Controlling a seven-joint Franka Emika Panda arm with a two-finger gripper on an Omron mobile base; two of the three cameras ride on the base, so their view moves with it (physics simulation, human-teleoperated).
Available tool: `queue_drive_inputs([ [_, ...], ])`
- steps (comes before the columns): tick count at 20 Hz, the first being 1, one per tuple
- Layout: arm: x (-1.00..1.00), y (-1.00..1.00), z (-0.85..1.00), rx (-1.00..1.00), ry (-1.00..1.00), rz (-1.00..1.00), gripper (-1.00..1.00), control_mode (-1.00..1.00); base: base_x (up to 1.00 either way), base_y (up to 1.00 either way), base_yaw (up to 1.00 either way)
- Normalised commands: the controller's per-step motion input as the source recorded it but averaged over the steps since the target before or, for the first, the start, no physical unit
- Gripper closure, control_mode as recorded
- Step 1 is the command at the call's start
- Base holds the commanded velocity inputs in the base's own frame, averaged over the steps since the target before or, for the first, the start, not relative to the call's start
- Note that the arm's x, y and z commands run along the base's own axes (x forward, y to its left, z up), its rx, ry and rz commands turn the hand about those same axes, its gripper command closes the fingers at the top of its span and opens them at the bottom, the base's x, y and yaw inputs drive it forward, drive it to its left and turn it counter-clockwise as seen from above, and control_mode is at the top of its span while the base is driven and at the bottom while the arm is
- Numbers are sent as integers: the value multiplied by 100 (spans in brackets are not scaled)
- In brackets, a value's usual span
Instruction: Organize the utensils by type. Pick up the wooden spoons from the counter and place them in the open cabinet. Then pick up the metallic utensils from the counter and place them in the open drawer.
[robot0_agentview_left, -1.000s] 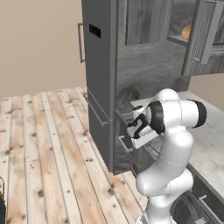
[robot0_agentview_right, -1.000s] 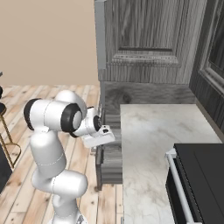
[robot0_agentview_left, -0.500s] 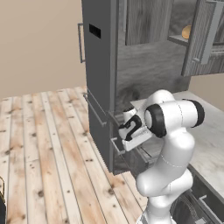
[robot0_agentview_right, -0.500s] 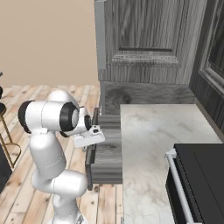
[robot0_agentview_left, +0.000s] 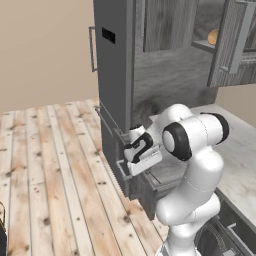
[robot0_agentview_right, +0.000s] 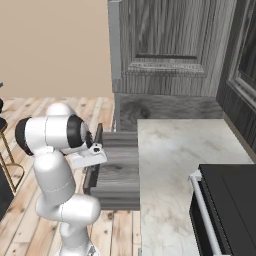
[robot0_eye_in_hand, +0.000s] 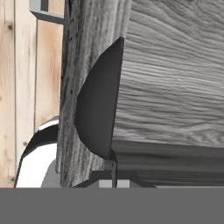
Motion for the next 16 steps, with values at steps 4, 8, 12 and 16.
queue_drive_inputs([
  [4, -32, 44, -35, 3, 6, 0, 100, -100, 0, 0, 0],
  [8, -12, 28, -24, 3, 3, 0, 100, -100, 0, 0, 0],
  [12, 7, 2, -2, 3, 0, 0, 100, -100, 0, 0, 0],
  [16, 14, -15, 7, 2, 0, 0, 100, -100, 0, 0, 0],
])
